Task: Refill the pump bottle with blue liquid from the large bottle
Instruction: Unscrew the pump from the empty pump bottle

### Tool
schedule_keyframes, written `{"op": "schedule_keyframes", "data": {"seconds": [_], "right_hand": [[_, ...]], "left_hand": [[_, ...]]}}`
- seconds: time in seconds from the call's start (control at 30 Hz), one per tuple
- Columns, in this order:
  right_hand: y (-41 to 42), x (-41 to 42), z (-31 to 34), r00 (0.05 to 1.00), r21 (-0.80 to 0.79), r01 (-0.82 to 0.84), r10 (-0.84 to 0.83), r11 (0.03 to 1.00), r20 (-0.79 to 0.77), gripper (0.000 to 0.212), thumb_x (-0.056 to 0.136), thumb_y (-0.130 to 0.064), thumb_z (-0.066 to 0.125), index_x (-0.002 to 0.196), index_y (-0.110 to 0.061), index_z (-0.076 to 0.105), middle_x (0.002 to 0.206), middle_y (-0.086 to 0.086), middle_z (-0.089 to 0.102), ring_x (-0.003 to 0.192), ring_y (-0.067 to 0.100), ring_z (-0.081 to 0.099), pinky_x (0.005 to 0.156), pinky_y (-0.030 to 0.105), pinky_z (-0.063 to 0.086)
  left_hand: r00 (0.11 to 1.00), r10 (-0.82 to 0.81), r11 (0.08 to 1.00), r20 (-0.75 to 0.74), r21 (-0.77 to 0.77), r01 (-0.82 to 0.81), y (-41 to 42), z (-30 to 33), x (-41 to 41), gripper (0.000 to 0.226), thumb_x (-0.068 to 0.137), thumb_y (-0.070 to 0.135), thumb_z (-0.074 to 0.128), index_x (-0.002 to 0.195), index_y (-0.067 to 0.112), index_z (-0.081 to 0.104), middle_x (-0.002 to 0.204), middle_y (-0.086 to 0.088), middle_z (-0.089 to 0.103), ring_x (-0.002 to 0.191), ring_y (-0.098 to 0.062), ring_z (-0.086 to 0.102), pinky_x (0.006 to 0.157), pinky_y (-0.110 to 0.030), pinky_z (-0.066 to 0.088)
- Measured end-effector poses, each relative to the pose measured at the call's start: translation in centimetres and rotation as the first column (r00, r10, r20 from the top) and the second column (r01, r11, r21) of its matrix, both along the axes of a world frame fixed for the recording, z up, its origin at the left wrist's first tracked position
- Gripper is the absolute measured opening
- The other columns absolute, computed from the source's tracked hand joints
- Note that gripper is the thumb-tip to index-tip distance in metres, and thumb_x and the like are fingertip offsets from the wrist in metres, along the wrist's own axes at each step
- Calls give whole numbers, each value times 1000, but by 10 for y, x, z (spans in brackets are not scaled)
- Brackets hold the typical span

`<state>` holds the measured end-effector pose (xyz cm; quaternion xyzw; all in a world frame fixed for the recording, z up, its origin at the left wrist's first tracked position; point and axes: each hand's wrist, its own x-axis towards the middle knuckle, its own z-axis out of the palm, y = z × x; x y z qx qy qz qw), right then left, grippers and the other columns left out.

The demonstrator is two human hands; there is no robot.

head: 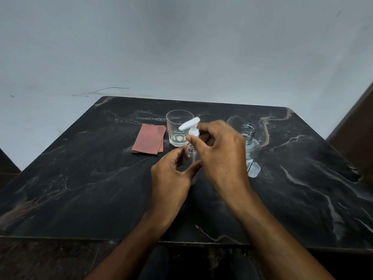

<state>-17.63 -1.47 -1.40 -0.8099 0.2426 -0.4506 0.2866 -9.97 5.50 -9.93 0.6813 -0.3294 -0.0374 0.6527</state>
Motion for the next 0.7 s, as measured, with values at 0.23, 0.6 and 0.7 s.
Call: {"op": "schedule_keyframes", "data": {"seconds": [0.23, 0.6, 0.7], "right_hand": [[-4, -7, 37, 964, -140, 6, 32, 990, 264, 23, 85, -17, 79, 104, -4, 75, 93, 4, 69, 78, 10, 67, 71, 27, 58], [-9, 17, 6, 970, -337, -16, 96, 941, 223, 27, 89, 1, 71, 116, 2, 72, 101, 12, 65, 89, 14, 59, 81, 12, 45], [-13, 25, -13, 994, -351, -98, 73, 931, -85, 29, 93, 3, 61, 121, 3, 67, 111, 17, 62, 102, 27, 58, 90, 26, 47]], "left_hand": [[991, 69, 995, 116, 70, -78, 11, 9, 20, 67, 70, 30, 91, 132, 29, 66, 113, 32, 64, 107, 14, 63, 94, -9, 49], [994, 104, 991, -44, -75, -107, 32, 8, 41, 58, 73, 10, 89, 127, 21, 71, 113, 18, 73, 109, 0, 71, 99, -24, 56], [992, 129, 984, -10, -126, -129, 38, 13, 46, 42, 84, 19, 82, 112, 48, 69, 101, 21, 77, 101, 1, 73, 90, -18, 55]]}}
